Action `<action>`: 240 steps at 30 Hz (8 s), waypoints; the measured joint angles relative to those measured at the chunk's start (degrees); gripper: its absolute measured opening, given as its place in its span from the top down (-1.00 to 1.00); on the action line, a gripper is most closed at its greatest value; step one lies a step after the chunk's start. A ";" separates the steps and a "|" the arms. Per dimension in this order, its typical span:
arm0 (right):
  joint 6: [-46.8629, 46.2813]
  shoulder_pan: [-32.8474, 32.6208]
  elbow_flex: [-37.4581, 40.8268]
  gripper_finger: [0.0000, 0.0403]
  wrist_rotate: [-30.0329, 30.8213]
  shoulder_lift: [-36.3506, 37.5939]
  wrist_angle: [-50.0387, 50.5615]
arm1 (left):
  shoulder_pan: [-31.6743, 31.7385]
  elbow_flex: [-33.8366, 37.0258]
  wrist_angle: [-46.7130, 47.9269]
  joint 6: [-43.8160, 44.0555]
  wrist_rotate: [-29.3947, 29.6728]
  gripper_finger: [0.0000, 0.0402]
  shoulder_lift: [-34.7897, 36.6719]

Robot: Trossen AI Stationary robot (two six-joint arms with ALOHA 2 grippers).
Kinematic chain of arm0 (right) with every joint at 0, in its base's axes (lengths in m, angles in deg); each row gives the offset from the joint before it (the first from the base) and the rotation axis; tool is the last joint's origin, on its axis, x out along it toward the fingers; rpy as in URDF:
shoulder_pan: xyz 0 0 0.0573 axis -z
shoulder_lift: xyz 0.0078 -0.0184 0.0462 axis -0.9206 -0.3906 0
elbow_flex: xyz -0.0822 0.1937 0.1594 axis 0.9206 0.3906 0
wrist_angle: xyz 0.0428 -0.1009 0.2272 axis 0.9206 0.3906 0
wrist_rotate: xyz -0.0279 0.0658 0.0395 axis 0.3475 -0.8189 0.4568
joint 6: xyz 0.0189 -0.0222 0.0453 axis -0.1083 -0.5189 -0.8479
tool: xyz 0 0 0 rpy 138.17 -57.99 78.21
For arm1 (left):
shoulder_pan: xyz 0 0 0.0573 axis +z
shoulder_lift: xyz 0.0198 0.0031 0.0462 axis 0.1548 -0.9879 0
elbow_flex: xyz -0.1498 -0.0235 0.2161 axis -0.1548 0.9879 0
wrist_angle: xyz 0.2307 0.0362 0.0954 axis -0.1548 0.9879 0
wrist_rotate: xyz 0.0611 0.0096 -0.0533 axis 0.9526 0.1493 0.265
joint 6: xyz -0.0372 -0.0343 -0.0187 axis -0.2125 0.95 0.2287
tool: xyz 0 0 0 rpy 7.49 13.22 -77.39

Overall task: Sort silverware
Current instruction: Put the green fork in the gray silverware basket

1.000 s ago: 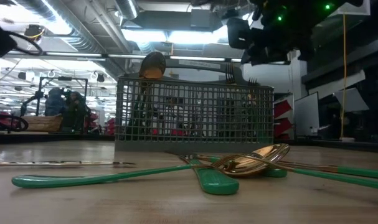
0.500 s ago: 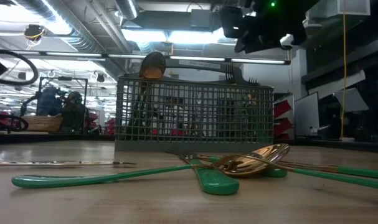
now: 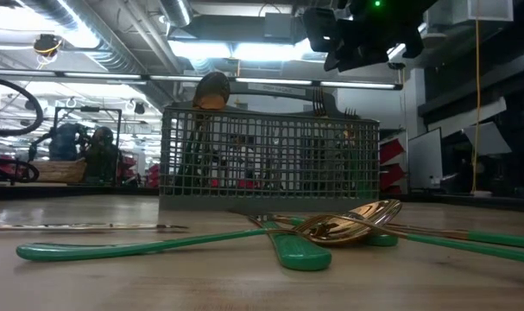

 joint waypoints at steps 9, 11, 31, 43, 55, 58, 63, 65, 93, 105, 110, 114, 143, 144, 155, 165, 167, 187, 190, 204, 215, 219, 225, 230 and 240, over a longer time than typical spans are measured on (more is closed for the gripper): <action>0.03 0.00 0.00 0.43 0.54 0.28 1.14 | -1.94 4.10 -6.61 6.95 -0.28 0.37 -1.09; 0.02 0.00 0.00 0.43 0.53 0.28 1.26 | -2.14 4.36 -6.66 7.32 -0.08 0.37 -1.10; 0.04 0.00 0.02 0.43 0.35 1.28 2.63 | -2.18 4.35 -10.20 5.85 2.12 0.95 -0.62; 0.04 0.00 0.04 0.43 -4.85 6.13 7.60 | -2.02 1.21 -17.78 3.57 19.74 0.98 7.88; 4.36 0.00 0.04 0.43 -7.86 13.34 13.19 | 7.68 1.14 -48.06 -27.87 41.83 0.97 12.58; 7.24 0.00 0.04 0.43 -8.89 14.73 13.15 | 12.52 1.14 -62.59 -43.81 41.95 0.98 12.40; 10.43 0.00 0.04 0.43 -11.19 15.86 13.17 | 20.79 1.10 -81.47 -68.37 41.31 0.98 12.41; 10.98 0.00 0.04 0.43 -12.19 16.08 13.32 | 24.30 1.10 -86.70 -76.05 41.21 0.99 11.86; 15.25 0.02 0.02 0.43 -10.86 21.06 15.53 | 43.30 -22.00 -96.90 -115.34 31.64 0.89 -23.29; 15.29 0.02 0.02 0.43 -13.58 21.03 15.60 | 42.54 -22.16 -94.73 -115.98 31.83 0.37 -22.39; 15.29 0.02 0.02 0.43 -13.59 21.01 15.79 | 41.85 -22.17 -93.78 -116.28 31.97 0.34 -20.25; 15.29 0.02 0.02 0.43 -14.65 21.00 16.16 | 41.37 -22.18 -88.08 -115.90 31.98 0.35 -16.65; 25.44 -12.22 0.02 0.43 -49.64 15.18 -6.69 | 11.41 -22.18 -34.79 -84.83 27.13 0.36 -2.93; 23.48 -12.62 0.02 0.43 -49.64 14.16 -7.09 | 10.87 -22.18 -34.48 -84.25 27.19 0.36 -3.84; 16.07 -15.21 0.07 0.43 -59.12 1.72 -11.90 | 7.60 -22.16 -34.84 -74.98 27.28 0.36 -12.40; 15.92 -15.37 0.07 0.43 -64.02 -8.32 -21.97 | 7.65 -22.12 -35.71 -74.47 28.06 0.36 -15.20; 15.82 -15.37 0.07 0.43 -65.16 -9.77 -23.33 | 7.65 -22.14 -36.33 -73.72 28.80 0.36 -15.09; 15.80 -20.61 0.04 0.43 -56.57 -14.03 -26.63 | 7.52 -22.14 -36.46 -72.15 29.69 0.36 -14.93; 15.80 -20.61 0.04 0.43 -56.97 -15.70 -27.70 | 7.52 -22.14 -36.43 -72.15 29.69 0.36 -14.93; 14.68 -20.67 -0.02 0.45 -53.51 -20.57 -30.48 | 7.52 -22.14 -36.36 -72.13 29.68 0.36 -14.93; 14.79 -20.52 0.05 0.90 -54.40 -19.38 -29.49 | 7.50 -22.14 -35.80 -72.73 29.67 0.36 -14.89; 14.78 -20.52 0.11 0.88 -55.82 -16.05 -27.68 | 7.50 -22.14 -35.44 -74.31 29.67 0.36 -13.40; 16.43 -20.53 0.09 0.93 -50.38 -8.71 -22.00 | 5.78 -22.16 -34.92 -78.99 35.39 0.36 -7.95; 20.86 -20.13 0.09 0.92 -41.48 -1.89 -17.75 | 3.84 -22.16 -31.96 -79.52 43.85 0.36 -3.22; 40.14 -19.57 0.09 0.93 -6.91 9.19 -18.38 | 0.93 -22.18 -24.93 -75.81 56.75 0.36 -0.57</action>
